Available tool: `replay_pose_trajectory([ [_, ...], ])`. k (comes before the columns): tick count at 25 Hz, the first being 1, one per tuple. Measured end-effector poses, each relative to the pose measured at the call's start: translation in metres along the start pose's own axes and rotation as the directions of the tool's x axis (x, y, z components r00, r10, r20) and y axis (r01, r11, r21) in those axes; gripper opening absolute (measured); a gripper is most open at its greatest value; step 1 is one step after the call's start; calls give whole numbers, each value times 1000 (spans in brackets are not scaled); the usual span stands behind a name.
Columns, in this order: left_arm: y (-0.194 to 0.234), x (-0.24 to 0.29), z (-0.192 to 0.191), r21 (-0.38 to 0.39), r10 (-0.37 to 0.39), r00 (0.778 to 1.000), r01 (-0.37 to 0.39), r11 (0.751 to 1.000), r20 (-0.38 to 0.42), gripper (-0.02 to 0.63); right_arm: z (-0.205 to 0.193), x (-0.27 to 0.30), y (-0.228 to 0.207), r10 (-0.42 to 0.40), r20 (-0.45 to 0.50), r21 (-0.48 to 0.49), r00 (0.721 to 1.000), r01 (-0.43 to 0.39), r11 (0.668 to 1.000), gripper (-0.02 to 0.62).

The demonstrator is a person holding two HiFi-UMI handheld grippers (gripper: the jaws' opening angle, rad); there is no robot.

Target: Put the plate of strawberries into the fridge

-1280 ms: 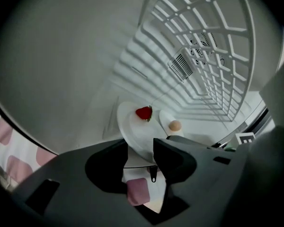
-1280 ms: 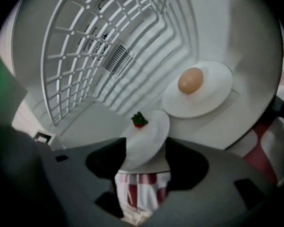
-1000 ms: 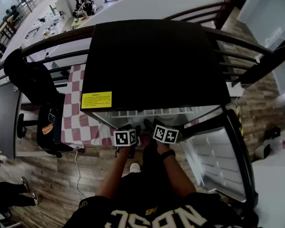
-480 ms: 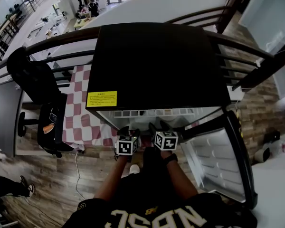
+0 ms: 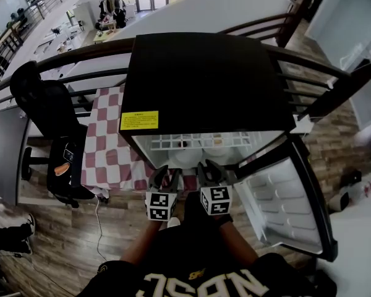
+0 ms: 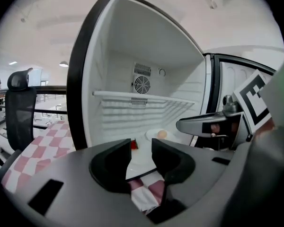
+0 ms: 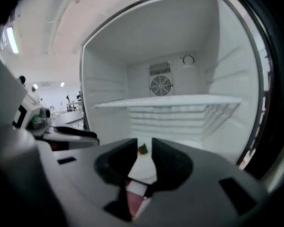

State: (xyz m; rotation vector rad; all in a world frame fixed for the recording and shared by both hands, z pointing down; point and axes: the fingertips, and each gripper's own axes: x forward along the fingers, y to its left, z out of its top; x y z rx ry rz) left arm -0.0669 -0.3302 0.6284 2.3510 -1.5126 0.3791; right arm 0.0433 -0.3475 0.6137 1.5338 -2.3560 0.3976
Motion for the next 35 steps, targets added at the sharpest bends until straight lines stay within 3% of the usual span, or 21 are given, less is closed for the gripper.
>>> replay_pose_trajectory([
  [3,-4,-22,22,2,-15,997,15,1000,71,95,27,-22,14,-37,92,-58,995,43,997,54],
  [6,-9,-36,36,62,-24,995,18,998,95,32,39,-37,25,-43,134,-12,990,45,999,35],
  [9,-12,-43,39,16,-41,995,40,999,87,19,54,-51,37,-63,142,-7,988,64,998,28],
  [14,-10,-59,60,41,-21,988,15,999,152,18,78,-61,56,-38,199,-49,979,49,998,23],
  [20,-17,-65,76,48,-47,981,39,998,189,18,71,-58,55,-33,182,-27,983,39,999,23],
  [35,-7,-54,76,35,8,982,-15,999,187,18,74,-53,48,-27,187,-34,982,34,999,23],
])
